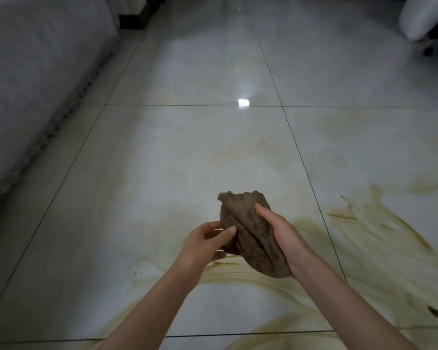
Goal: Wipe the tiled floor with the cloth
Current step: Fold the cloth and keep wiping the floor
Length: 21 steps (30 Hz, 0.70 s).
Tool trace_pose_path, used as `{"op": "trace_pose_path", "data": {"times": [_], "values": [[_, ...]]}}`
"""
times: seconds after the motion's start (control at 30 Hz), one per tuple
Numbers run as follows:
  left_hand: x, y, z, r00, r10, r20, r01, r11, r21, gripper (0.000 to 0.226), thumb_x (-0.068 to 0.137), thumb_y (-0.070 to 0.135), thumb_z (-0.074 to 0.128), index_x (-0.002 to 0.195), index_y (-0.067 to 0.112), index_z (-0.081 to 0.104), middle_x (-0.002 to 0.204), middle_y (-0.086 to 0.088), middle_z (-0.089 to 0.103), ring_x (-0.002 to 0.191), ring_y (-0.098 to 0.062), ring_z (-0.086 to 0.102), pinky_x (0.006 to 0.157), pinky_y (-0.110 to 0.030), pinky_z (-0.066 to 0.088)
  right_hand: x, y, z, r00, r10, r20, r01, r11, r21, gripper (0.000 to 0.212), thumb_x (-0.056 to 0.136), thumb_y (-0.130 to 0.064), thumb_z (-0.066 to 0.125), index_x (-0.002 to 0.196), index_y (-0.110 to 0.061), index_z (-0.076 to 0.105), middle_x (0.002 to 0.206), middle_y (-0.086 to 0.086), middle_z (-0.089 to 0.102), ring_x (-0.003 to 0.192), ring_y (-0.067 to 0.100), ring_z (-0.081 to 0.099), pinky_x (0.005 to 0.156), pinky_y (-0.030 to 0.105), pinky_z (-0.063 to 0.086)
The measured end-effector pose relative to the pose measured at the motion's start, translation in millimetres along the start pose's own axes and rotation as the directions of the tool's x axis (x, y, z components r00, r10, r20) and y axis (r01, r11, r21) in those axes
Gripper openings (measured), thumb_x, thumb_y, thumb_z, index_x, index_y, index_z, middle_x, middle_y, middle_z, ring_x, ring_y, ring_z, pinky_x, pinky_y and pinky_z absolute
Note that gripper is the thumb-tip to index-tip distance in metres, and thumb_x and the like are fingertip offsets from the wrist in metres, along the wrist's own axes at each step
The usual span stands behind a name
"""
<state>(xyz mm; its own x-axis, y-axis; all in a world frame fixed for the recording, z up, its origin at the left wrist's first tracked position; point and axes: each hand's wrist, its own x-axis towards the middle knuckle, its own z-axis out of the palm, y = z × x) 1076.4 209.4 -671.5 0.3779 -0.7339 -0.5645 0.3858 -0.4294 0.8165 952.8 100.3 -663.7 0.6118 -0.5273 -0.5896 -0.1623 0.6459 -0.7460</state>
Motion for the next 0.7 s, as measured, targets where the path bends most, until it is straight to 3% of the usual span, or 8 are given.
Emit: {"op": "trace_pose_path", "data": {"times": [0.1, 0.17, 0.27, 0.33, 0.43, 0.57, 0.63, 0.7], "values": [[0.0, -4.8, -5.9, 1.000, 0.008, 0.014, -0.006, 0.991, -0.134, 0.013, 0.086, 0.013, 0.067, 0.084, 0.009, 0.055, 0.080, -0.008, 0.065, 0.063, -0.015, 0.058, 0.057, -0.023, 0.044, 0.0, -4.3, -11.7, 0.990, -0.140, -0.009, 0.139, 0.988, -0.070, 0.037, 0.098, -0.039, 0.049, 0.099, -0.013, 0.076, 0.104, 0.011, 0.074, 0.098, 0.024, 0.071, 0.076, 0.031, 0.058], [-1.0, -3.0, -8.8, 0.997, -0.001, 0.072, 0.017, 0.974, -0.226, 0.013, 0.086, 0.009, 0.064, 0.085, 0.011, 0.051, 0.070, -0.003, 0.058, 0.052, -0.013, 0.052, 0.046, -0.021, 0.039, -1.4, -6.5, -16.1, 0.976, -0.212, -0.049, 0.195, 0.951, -0.240, 0.032, 0.098, -0.039, 0.051, 0.103, -0.015, 0.071, 0.102, 0.007, 0.074, 0.097, 0.022, 0.071, 0.081, 0.034, 0.058], [-6.9, -1.2, -13.2, 0.992, -0.011, 0.128, 0.041, 0.971, -0.235, 0.006, 0.087, 0.012, 0.059, 0.090, 0.006, 0.058, 0.068, -0.004, 0.059, 0.047, -0.014, 0.049, 0.043, -0.020, 0.039, -0.1, -2.6, -23.3, 0.929, -0.334, -0.157, 0.156, 0.743, -0.651, 0.033, 0.097, -0.038, 0.053, 0.102, -0.007, 0.064, 0.098, 0.016, 0.070, 0.094, 0.032, 0.067, 0.087, 0.046, 0.054], [-10.6, 0.3, -17.8, 0.994, 0.020, 0.107, 0.005, 0.974, -0.225, 0.017, 0.082, 0.017, 0.061, 0.092, 0.004, 0.059, 0.069, -0.005, 0.059, 0.047, -0.013, 0.047, 0.044, -0.020, 0.040, -3.1, 1.3, -24.8, 0.909, -0.371, -0.189, 0.167, 0.741, -0.650, 0.023, 0.095, -0.028, 0.058, 0.115, -0.017, 0.060, 0.098, 0.004, 0.067, 0.098, 0.025, 0.065, 0.086, 0.037, 0.053], [-14.3, 1.7, -26.1, 0.997, 0.050, 0.059, -0.034, 0.968, -0.247, 0.017, 0.085, 0.019, 0.060, 0.095, 0.005, 0.058, 0.068, -0.003, 0.059, 0.047, -0.010, 0.045, 0.049, -0.019, 0.040, -17.0, 11.2, -16.8, 0.870, -0.492, -0.029, 0.313, 0.598, -0.738, 0.053, 0.087, -0.023, 0.069, 0.136, -0.028, 0.049, 0.118, -0.009, 0.054, 0.109, 0.007, 0.056, 0.095, 0.023, 0.043], [-17.1, 3.9, -29.6, 0.999, -0.025, 0.036, 0.035, 0.950, -0.310, 0.012, 0.094, 0.018, 0.054, 0.095, 0.007, 0.060, 0.058, 0.002, 0.049, 0.045, -0.006, 0.043, 0.044, -0.016, 0.035, -39.0, 33.2, 10.7, 0.808, -0.497, 0.316, 0.517, 0.341, -0.785, 0.044, 0.072, -0.047, 0.078, 0.109, -0.035, 0.057, 0.107, -0.020, 0.050, 0.102, -0.002, 0.052, 0.085, 0.011, 0.043], [-19.7, 8.1, -30.4, 0.996, -0.080, 0.038, 0.089, 0.921, -0.380, 0.013, 0.094, 0.019, 0.055, 0.092, 0.006, 0.059, 0.057, 0.003, 0.041, 0.044, -0.006, 0.044, 0.041, -0.015, 0.036, -39.0, 41.4, 20.8, 0.779, -0.480, 0.403, 0.521, 0.139, -0.842, 0.045, 0.074, -0.052, 0.074, 0.102, -0.032, 0.047, 0.103, -0.021, 0.043, 0.095, -0.001, 0.045, 0.080, 0.016, 0.043], [-22.2, 12.1, -31.6, 0.992, -0.119, 0.052, 0.130, 0.889, -0.440, 0.012, 0.094, 0.019, 0.056, 0.091, 0.008, 0.053, 0.059, 0.002, 0.040, 0.044, -0.006, 0.045, 0.040, -0.015, 0.037, -35.0, 44.6, 27.4, 0.741, -0.514, 0.431, 0.519, 0.031, -0.854, 0.042, 0.078, -0.048, 0.073, 0.096, -0.030, 0.039, 0.099, -0.017, 0.041, 0.088, 0.001, 0.041, 0.077, 0.025, 0.045]]}}
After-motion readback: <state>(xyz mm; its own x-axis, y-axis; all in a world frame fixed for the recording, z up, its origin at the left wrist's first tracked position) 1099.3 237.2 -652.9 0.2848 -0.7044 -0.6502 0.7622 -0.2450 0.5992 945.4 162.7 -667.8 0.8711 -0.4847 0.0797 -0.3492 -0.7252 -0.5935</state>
